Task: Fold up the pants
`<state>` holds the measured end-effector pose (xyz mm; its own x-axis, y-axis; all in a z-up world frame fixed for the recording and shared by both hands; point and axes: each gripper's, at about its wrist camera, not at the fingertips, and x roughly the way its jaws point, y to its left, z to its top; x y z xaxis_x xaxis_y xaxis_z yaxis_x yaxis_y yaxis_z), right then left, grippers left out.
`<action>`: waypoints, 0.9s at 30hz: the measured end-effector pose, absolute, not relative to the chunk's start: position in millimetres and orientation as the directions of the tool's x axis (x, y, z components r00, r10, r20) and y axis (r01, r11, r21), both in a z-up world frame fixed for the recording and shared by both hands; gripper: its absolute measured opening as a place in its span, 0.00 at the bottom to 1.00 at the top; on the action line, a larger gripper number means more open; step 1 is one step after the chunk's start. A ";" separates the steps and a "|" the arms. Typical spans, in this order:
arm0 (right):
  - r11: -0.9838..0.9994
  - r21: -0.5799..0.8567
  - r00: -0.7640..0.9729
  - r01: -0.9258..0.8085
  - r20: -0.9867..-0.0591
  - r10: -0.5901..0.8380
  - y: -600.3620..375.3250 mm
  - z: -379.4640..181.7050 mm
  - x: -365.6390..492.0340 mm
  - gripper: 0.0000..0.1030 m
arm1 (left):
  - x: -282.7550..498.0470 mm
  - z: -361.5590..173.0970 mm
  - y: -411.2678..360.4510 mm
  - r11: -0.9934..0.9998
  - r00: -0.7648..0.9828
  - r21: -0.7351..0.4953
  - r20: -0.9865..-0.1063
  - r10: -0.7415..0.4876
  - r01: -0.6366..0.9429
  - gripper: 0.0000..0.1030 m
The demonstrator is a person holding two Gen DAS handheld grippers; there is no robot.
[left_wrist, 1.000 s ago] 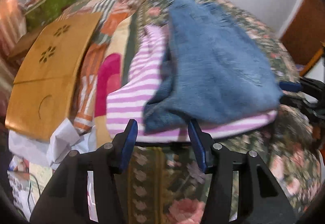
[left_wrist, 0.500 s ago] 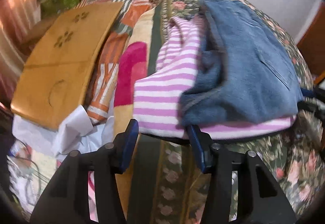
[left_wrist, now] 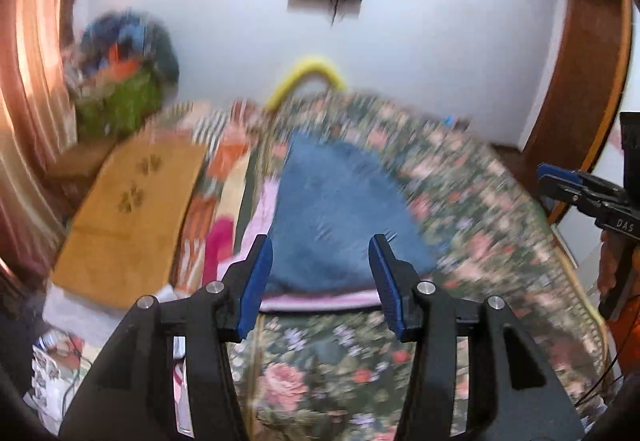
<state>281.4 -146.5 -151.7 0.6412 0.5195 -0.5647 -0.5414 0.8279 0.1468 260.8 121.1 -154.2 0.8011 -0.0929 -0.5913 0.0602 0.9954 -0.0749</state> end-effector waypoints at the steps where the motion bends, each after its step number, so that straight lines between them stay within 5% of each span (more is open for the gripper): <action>1: 0.830 0.144 0.660 -0.539 -0.539 0.523 -148.9 -138.3 271.3 0.43 | 251.2 -141.9 113.4 0.996 0.820 -0.064 -0.565 -0.090 0.065 0.49; 11: 0.829 0.104 0.774 -0.549 -0.311 0.552 -159.1 -44.5 158.8 0.47 | 139.9 -43.3 53.9 0.994 0.949 -0.051 -0.297 -0.105 0.094 0.64; 15: 0.831 0.093 0.799 -0.549 -0.234 0.554 -159.8 -24.2 114.5 0.58 | 93.4 -22.4 33.2 0.997 0.976 -0.020 -0.203 -0.078 0.075 0.74; 27: 0.856 0.077 0.849 -0.511 -0.108 0.517 -163.0 -17.6 57.5 0.80 | 22.9 -5.5 9.2 0.997 0.994 -0.012 -0.076 -0.079 0.078 0.97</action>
<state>57.5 -163.0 -17.6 0.8494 0.5165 -0.1085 -0.5109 0.8562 0.0769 22.9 9.2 -5.5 0.9940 -0.0789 -0.0760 0.0782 0.9969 -0.0122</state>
